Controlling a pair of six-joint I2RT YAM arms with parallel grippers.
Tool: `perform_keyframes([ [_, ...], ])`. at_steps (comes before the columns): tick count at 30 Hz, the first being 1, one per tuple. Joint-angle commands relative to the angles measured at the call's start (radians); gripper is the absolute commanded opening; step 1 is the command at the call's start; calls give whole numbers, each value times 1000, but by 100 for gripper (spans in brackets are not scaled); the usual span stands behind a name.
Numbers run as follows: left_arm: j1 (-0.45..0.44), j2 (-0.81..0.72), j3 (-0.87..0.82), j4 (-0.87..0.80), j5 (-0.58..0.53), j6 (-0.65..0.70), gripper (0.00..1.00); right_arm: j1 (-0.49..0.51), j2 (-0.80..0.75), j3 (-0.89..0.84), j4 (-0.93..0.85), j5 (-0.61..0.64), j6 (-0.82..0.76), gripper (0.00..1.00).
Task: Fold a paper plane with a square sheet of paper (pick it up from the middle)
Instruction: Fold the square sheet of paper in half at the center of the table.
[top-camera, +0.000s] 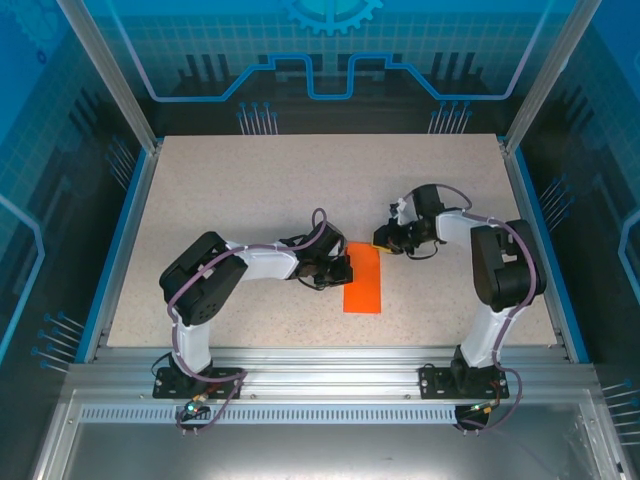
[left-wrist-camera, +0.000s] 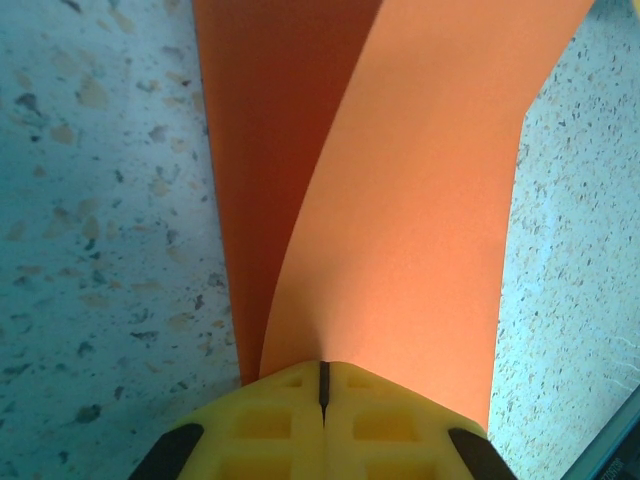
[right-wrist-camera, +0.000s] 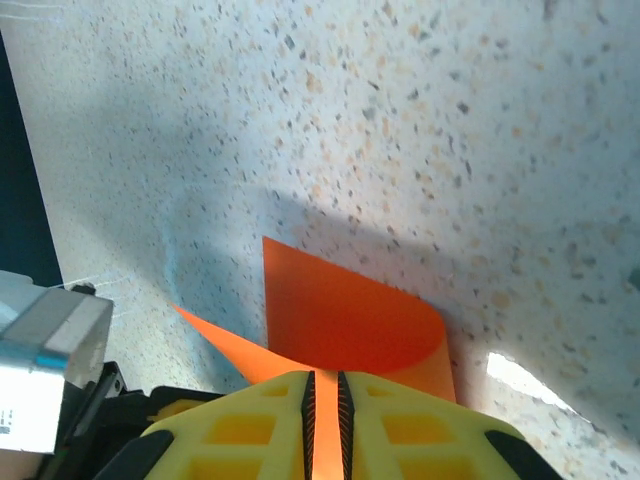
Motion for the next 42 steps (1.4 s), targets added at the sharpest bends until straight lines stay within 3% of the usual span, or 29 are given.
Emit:
perform_keyframes([
  [1, -14, 50, -4, -103, -16, 29, 0, -14, 59, 9, -31, 1, -14, 17],
  [8, -14, 53, -4, -103, -15, 29, 0, -15, 117, 14, -51, 79, -17, 18],
  [18, -14, 52, -2, -109, -13, 32, 0, -14, 53, 101, -127, 60, -37, 19],
  [34, -16, 45, 15, -115, -13, 30, 0, -8, 158, 101, -106, 102, -16, 19],
  [42, -17, 8, 20, -101, 1, 14, 0, -8, 75, 129, -175, 124, -47, 20],
])
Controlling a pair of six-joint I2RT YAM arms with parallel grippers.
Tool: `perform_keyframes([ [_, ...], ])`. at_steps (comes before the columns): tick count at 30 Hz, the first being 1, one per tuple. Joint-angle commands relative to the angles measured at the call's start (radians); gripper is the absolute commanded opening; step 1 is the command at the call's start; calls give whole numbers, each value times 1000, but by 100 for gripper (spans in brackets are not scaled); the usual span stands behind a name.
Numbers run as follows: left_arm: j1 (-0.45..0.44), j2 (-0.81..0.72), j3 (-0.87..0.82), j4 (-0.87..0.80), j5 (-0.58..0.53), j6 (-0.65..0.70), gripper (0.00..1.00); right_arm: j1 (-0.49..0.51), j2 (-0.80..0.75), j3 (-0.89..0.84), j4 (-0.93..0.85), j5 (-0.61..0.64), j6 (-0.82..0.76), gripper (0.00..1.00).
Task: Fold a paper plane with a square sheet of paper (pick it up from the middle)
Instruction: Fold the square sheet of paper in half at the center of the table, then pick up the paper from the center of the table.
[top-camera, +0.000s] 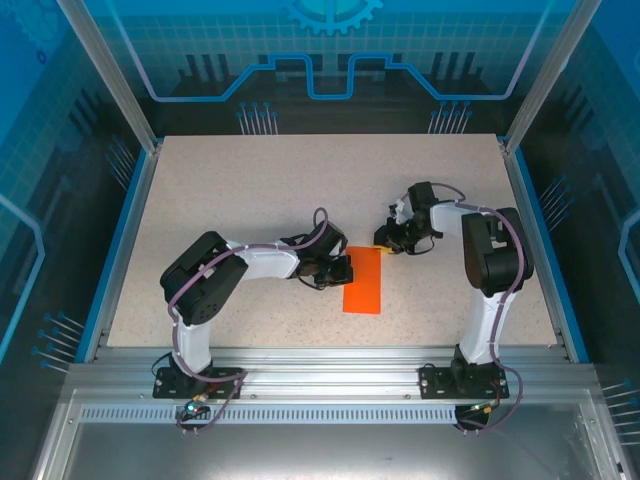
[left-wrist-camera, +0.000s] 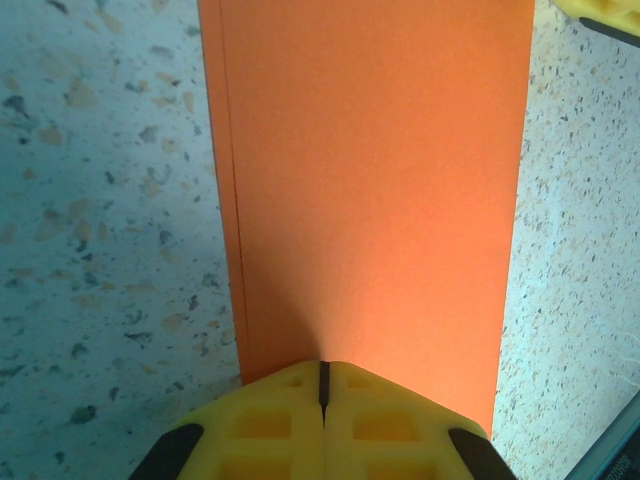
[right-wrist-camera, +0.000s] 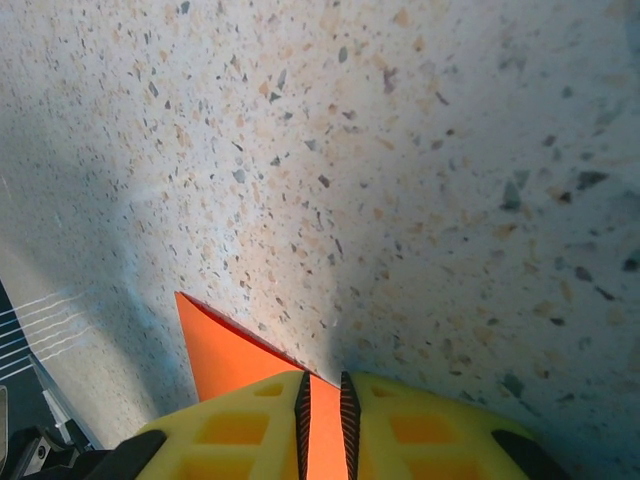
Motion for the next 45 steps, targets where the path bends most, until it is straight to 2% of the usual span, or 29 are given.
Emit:
perform_keyframes([
  [1, -15, -8, 3, -67, 9, -6, 0, -2, -76, 9, -69, 53, -28, 21],
  [8, -16, -151, -13, -64, -15, -19, 34, 13, -293, -97, -127, 107, -52, 32],
  [14, -13, -235, -79, -75, -53, -45, 44, 73, -451, -258, -129, 166, -9, 35],
  [16, -13, -260, -114, -61, -53, -59, 44, 106, -490, -323, -114, 155, 11, 36],
  [22, -13, -313, -193, -41, -62, -93, 46, 202, -568, -420, -125, 228, 66, 39],
  [26, -14, -314, -224, -7, -47, -124, 50, 208, -572, -468, -83, 207, 95, 39],
  [32, -13, -296, -229, 18, -33, -142, 50, 210, -529, -461, -25, 136, 111, 33],
  [45, -13, -281, -242, 21, -24, -160, 50, 215, -444, -461, 30, 100, 122, 33],
])
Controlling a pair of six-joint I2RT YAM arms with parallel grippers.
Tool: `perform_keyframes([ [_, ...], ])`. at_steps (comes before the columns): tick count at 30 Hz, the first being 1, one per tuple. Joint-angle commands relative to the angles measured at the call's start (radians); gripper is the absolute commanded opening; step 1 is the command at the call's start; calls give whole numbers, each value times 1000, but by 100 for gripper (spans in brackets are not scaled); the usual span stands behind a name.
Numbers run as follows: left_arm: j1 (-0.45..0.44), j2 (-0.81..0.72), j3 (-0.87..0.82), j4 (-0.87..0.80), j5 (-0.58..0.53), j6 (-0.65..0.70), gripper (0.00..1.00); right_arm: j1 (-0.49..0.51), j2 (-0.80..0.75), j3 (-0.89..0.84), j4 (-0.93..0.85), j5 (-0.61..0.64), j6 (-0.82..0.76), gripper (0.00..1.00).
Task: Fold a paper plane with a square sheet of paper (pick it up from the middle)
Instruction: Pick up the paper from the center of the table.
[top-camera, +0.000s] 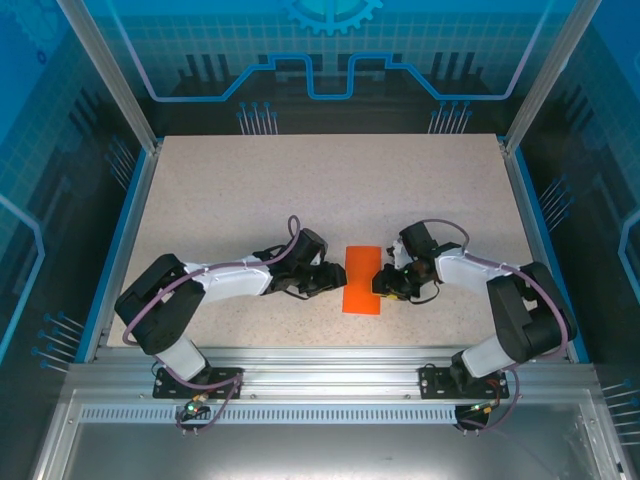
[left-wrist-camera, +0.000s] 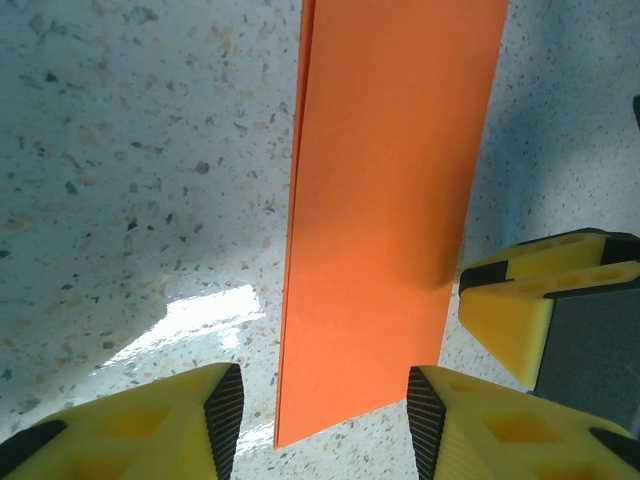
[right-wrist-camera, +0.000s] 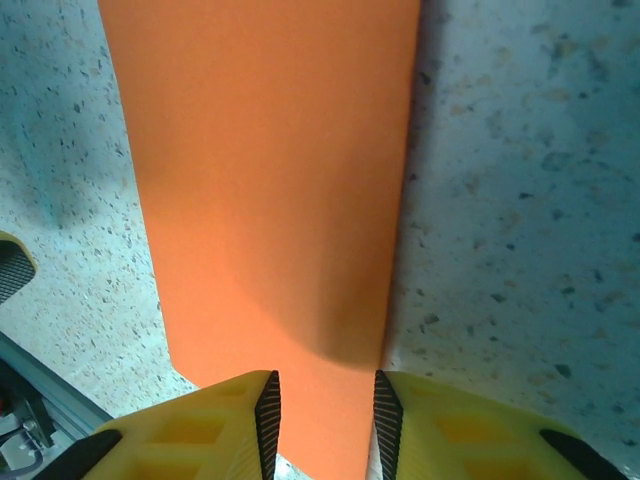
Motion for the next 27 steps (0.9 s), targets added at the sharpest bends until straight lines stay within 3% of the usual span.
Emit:
perform_keyframes([
  [1, -6, 3, -14, -8, 16, -9, 51, 17, 23, 2, 28, -36, 15, 33],
  [15, -6, -2, 8, -55, -6, 14, 51, -13, 4, -7, 21, 3, 11, 41],
  [27, -5, 10, 14, -43, 14, 6, 51, -19, 69, -18, 101, -53, 29, 37],
])
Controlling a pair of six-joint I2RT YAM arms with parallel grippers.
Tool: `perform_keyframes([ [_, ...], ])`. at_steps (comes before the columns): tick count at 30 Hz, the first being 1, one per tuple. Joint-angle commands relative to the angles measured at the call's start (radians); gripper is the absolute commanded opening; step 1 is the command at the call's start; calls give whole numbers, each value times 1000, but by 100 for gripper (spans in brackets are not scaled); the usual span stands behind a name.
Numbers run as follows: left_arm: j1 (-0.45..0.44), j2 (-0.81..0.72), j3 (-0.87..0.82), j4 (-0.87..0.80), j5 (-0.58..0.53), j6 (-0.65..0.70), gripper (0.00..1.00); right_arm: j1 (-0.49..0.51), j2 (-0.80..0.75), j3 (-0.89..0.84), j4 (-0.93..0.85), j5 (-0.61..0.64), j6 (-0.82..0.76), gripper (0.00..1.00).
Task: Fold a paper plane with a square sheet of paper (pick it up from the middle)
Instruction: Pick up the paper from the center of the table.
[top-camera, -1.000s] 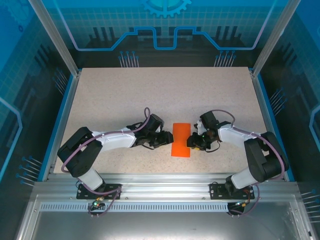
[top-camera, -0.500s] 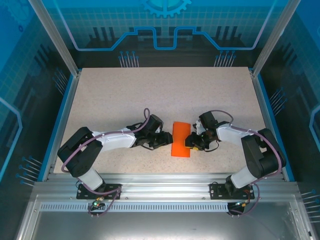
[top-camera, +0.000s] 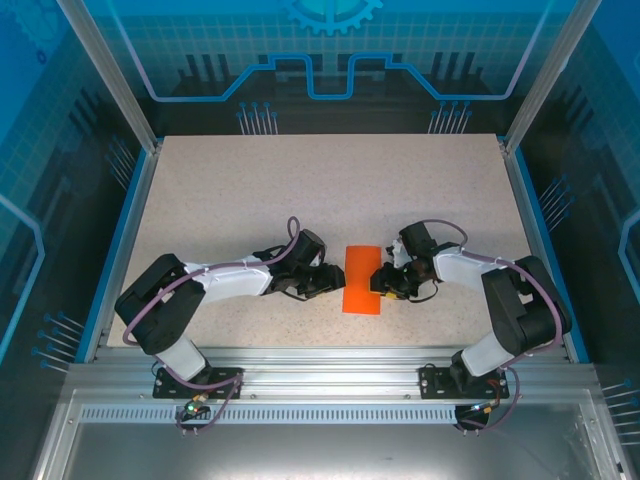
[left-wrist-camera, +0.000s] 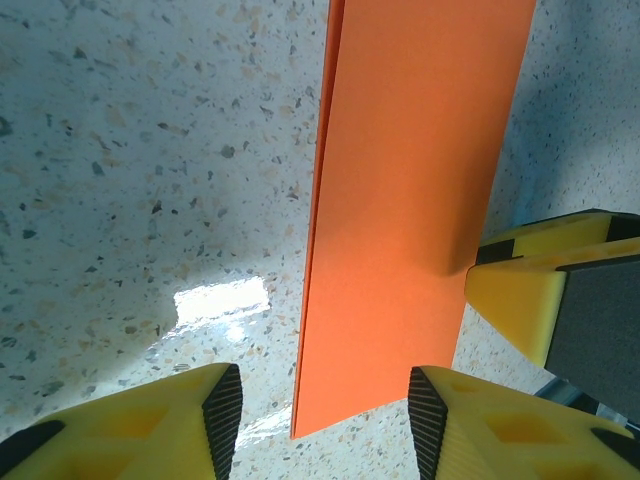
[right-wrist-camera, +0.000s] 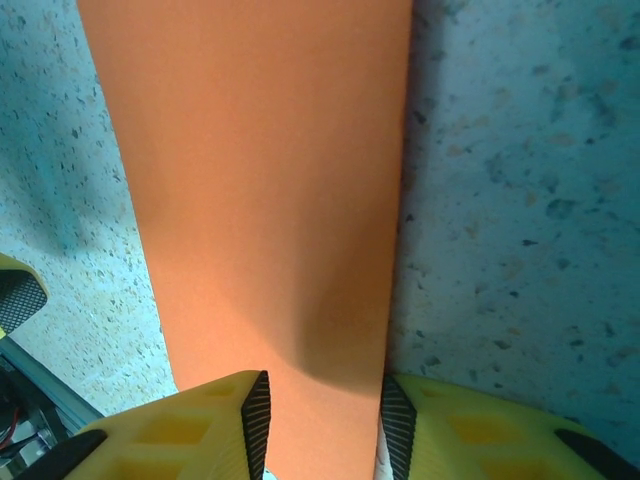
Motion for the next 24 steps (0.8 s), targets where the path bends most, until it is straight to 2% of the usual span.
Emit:
perform_keyframes([
  [1, -5, 12, 15, -13, 18, 6, 51, -8, 26, -25, 71, -43, 15, 36],
  [4, -5, 17, 15, -5, 26, 0, 51, -30, 23, -49, 120, -96, 28, 30],
  [12, -3, 3, 11, 6, 22, -12, 52, -52, 10, -66, 222, -238, 24, 25],
  [18, 10, -36, -1, -11, -2, -18, 52, -51, 40, -49, 253, -269, 37, 17],
  [24, 42, -124, -32, -62, -54, -18, 52, -13, 16, 11, 232, -283, 59, 16],
])
